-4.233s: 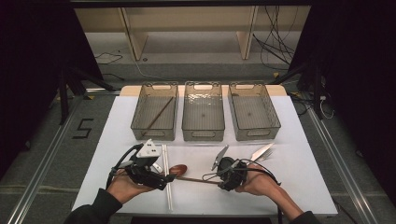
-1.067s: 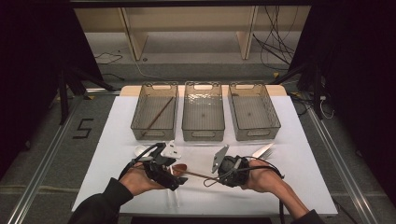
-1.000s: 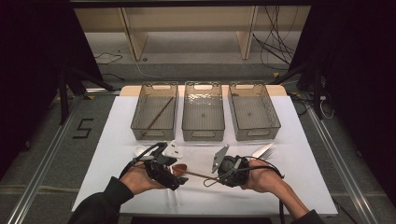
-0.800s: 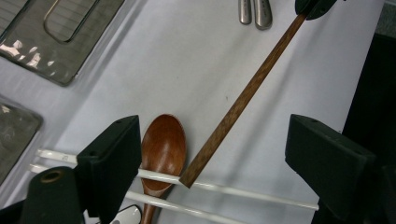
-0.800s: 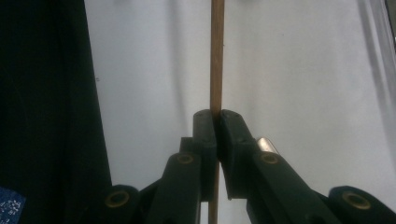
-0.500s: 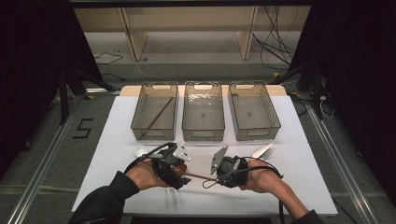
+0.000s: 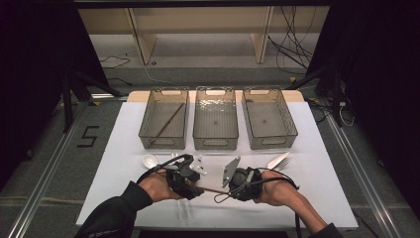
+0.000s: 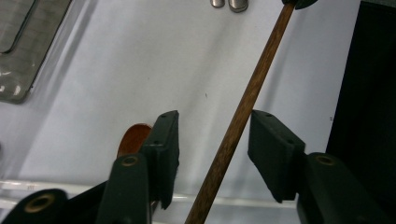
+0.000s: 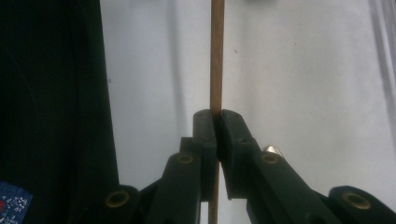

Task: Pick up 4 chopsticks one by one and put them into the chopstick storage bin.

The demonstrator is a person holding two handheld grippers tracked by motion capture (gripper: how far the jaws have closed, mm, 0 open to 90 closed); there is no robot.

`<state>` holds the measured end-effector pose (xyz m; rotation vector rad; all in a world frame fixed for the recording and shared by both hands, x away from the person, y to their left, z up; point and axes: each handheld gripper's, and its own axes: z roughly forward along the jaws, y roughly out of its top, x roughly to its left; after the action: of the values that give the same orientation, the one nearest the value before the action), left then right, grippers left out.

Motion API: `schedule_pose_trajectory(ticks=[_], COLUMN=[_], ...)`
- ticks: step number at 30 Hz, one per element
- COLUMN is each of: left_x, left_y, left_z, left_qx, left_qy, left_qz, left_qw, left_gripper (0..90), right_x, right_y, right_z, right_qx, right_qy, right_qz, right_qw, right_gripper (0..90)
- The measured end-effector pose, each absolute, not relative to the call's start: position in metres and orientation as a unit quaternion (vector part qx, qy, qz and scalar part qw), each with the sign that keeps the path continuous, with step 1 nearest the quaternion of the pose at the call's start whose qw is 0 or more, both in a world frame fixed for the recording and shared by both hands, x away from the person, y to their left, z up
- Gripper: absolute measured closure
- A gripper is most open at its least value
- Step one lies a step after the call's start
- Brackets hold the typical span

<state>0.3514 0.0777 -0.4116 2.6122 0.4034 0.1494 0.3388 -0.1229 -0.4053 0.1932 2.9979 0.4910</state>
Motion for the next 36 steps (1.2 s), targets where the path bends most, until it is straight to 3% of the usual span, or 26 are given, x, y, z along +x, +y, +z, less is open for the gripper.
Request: schedule_pose_trajectory(ticks=[11,28,33,36], left_x=[0.347,0.343,0.351,0.354], left_y=[0.075,0.079,0.090,0.094], left_z=[-0.412,-0.411,-0.410,-0.409], left_qx=[0.961,0.962,0.956,0.954], left_qy=[0.109,0.059,0.091,0.110], left_qz=[0.039,-0.005,-0.002,0.012], left_qw=[0.249,0.265,0.278,0.279], left_gripper=[72.0,83.7,83.7,83.7], right_x=[0.338,0.338,0.341,0.344], right_y=[-0.123,-0.130,-0.136,-0.141], right_z=[-0.405,-0.403,-0.395,-0.391], right_qx=[0.056,0.035,0.079,0.114], right_qy=[0.984,0.982,0.974,0.966], right_qz=[0.165,0.180,0.204,0.220], right_qw=[0.044,0.050,0.065,0.074], right_gripper=[86.0,81.6,62.7,59.0])
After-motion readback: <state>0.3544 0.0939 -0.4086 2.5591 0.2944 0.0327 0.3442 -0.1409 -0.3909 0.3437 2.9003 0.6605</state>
